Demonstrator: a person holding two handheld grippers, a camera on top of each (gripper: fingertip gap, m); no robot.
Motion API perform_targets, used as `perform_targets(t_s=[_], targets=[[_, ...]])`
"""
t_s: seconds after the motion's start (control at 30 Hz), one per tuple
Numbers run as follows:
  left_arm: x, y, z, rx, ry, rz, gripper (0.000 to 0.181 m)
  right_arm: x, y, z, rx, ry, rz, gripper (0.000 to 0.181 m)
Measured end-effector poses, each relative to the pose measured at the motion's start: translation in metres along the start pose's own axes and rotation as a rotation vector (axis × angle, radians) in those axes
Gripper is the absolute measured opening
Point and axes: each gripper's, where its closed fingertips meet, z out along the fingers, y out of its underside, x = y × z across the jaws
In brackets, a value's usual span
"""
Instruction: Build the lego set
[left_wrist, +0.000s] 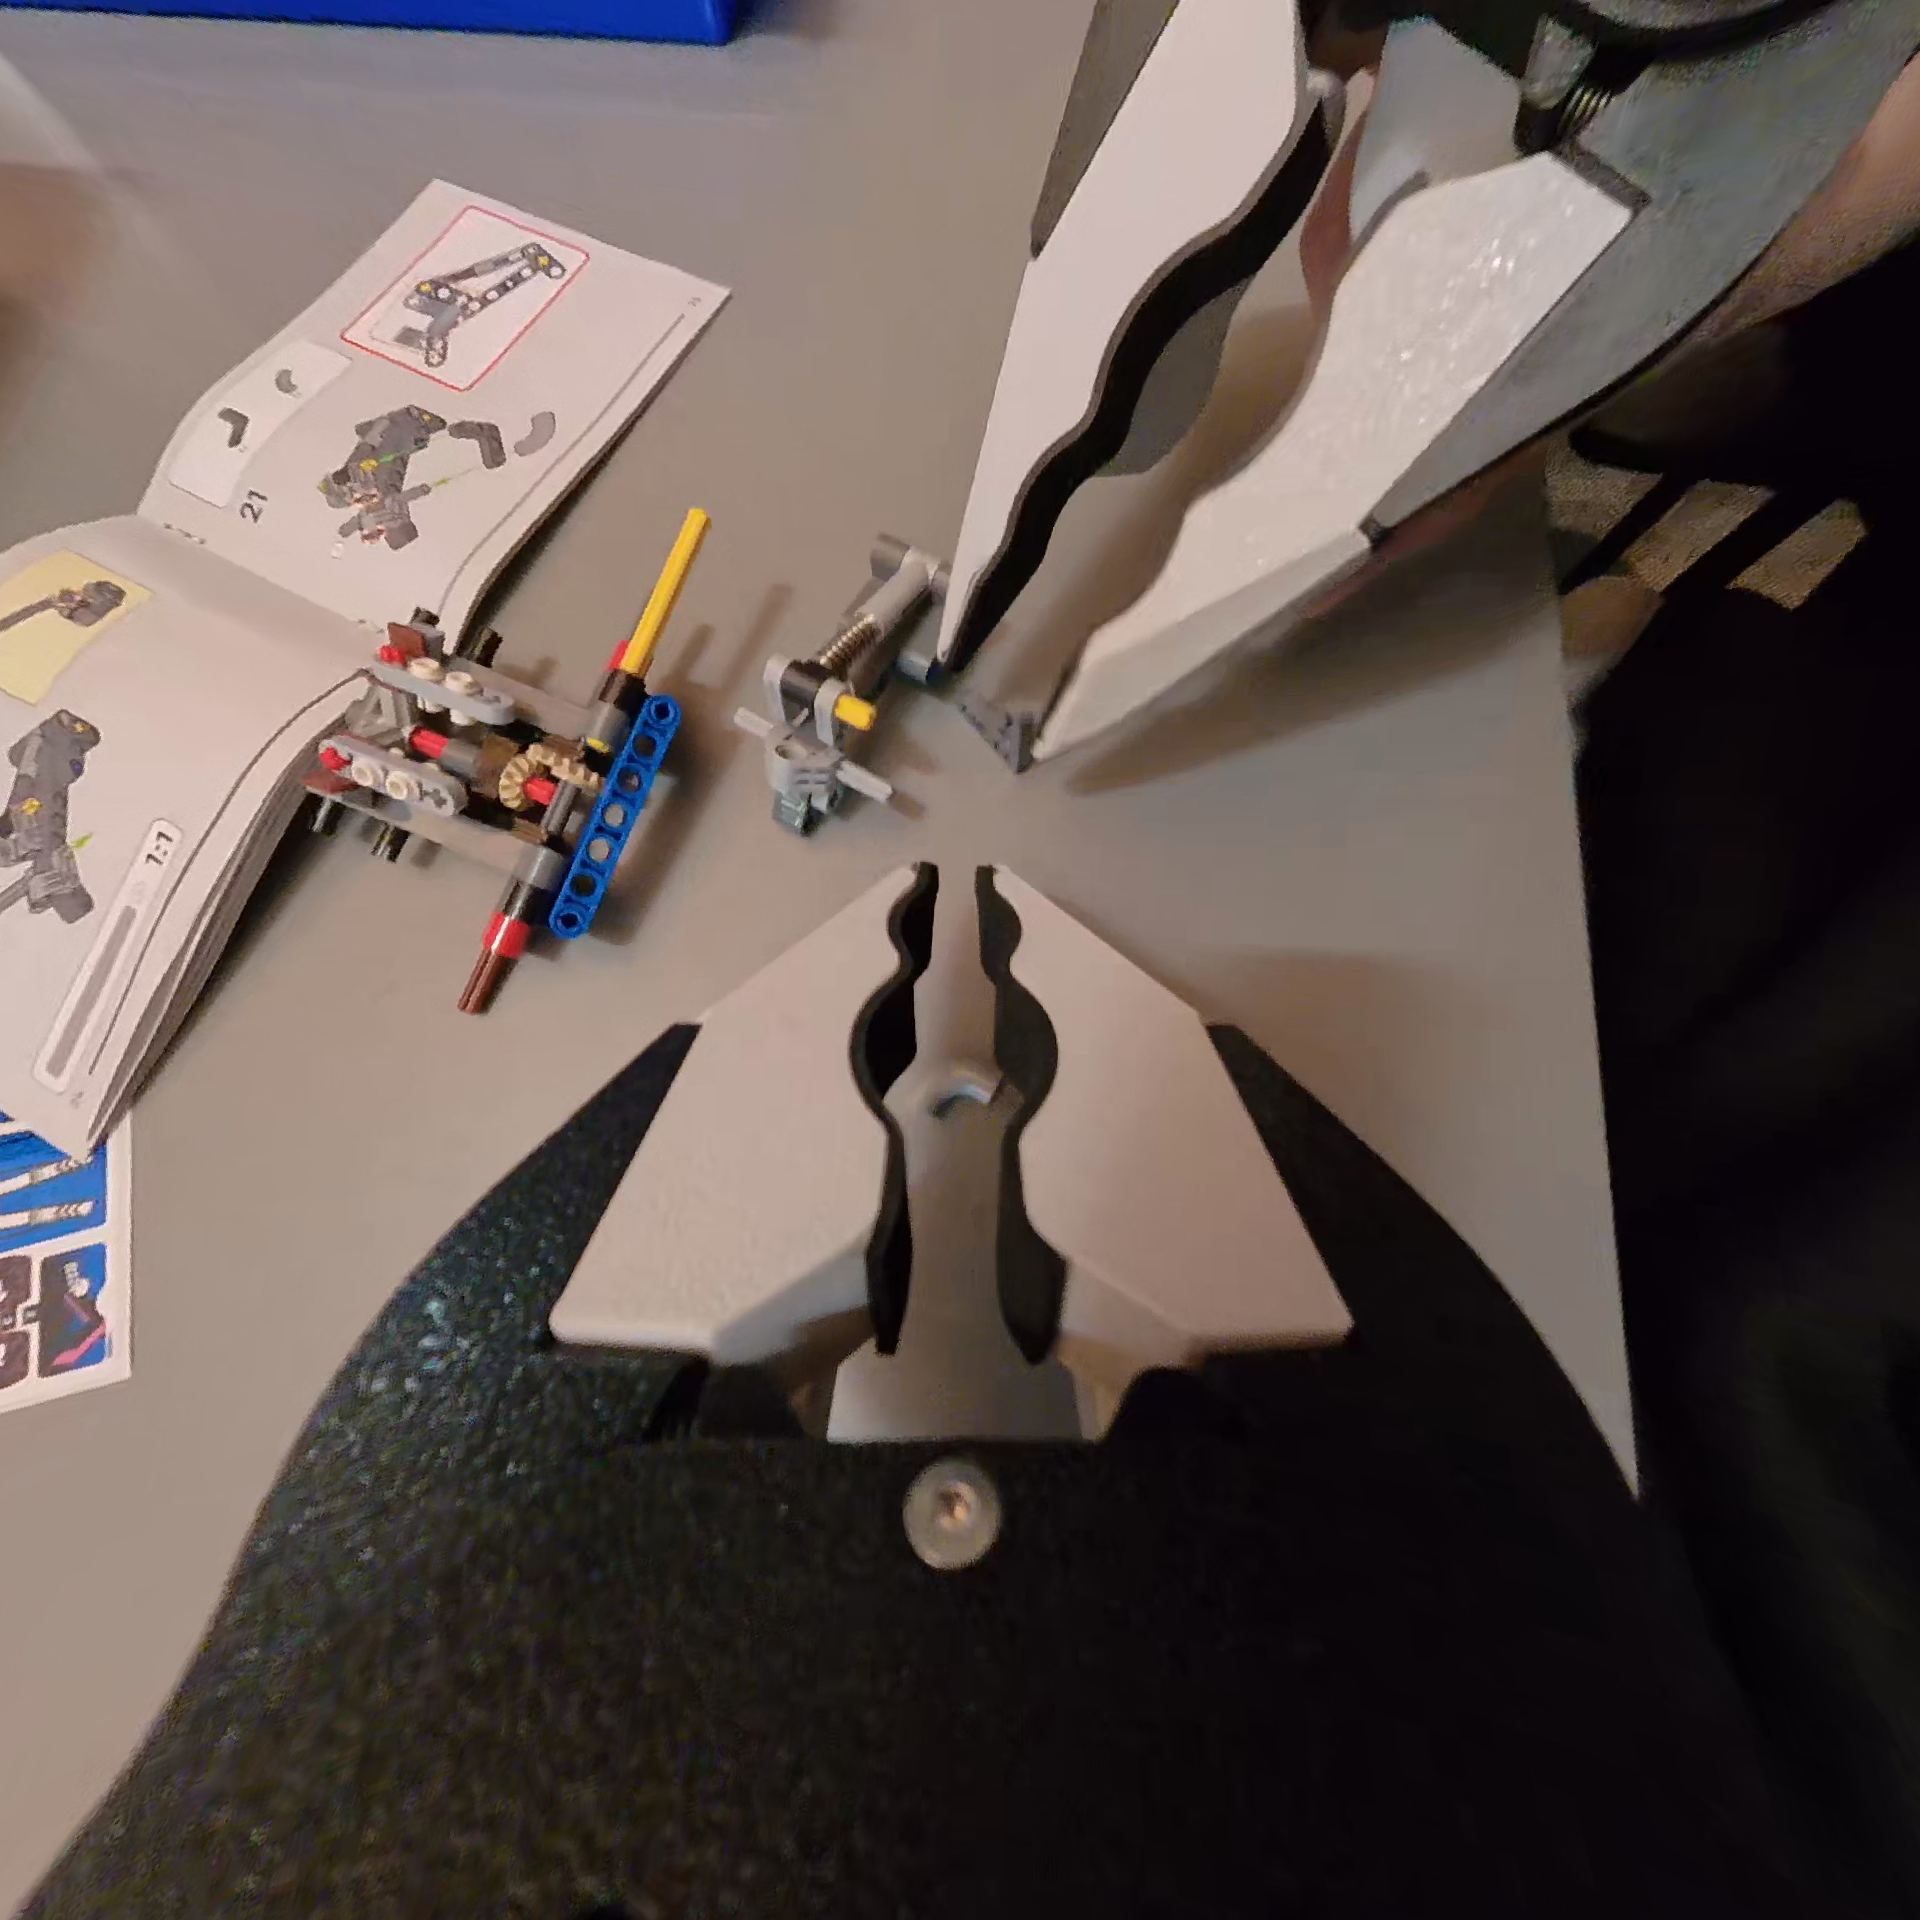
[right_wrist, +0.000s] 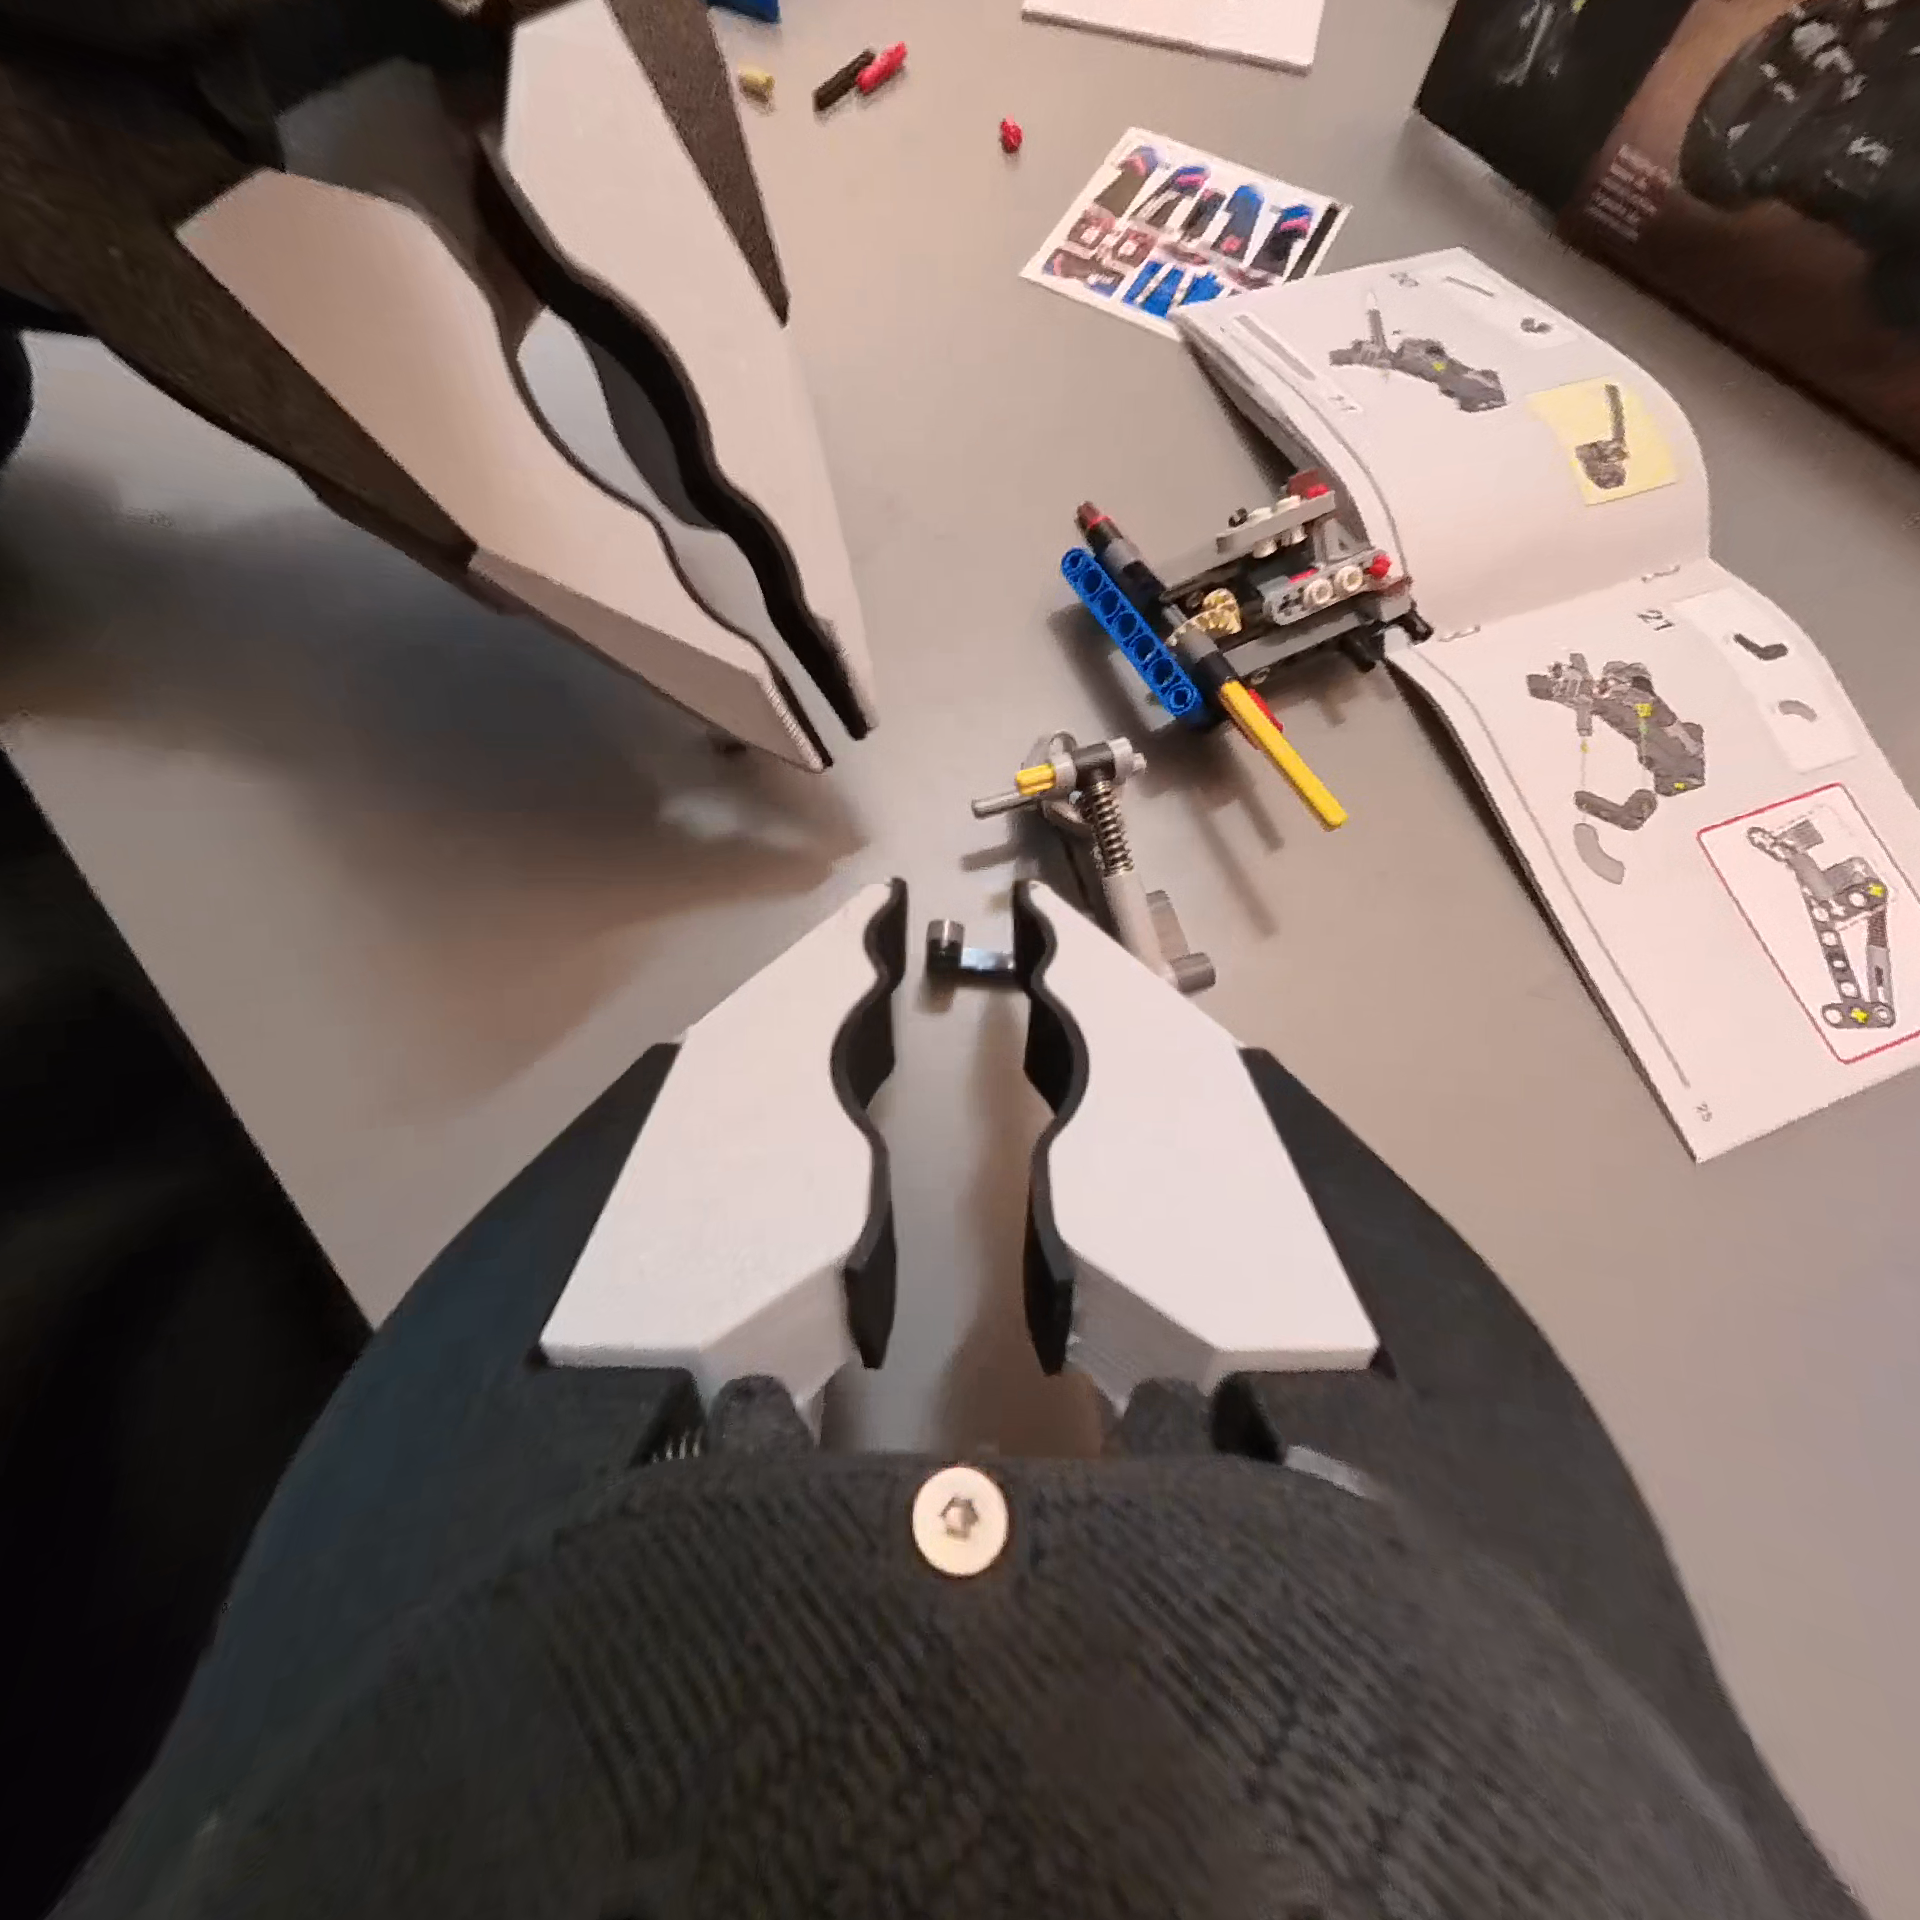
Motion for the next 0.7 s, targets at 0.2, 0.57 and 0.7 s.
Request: perform_targets(t_s=[0.2, 0.57, 0.7], targets=[[-0.002, 0.0, 0.002, 0.008, 0.005, -0.009, 0.005, 0.008, 0.005, 0.009, -0.044, 0.074, 0.001, 0.009], [-0.003, 0.003, 0.0, 0.021, 0.02, 0.007, 0.005, 0.002, 0.014, -0.011, -0.033, 0.012, 0.068, 0.006], [-0.001, 0.005, 0.002, 0.005, 0.036, 0.017, 0.005, -0.002, 0.026, -0.009, -0.098, 0.045, 0.041, 0.015]])
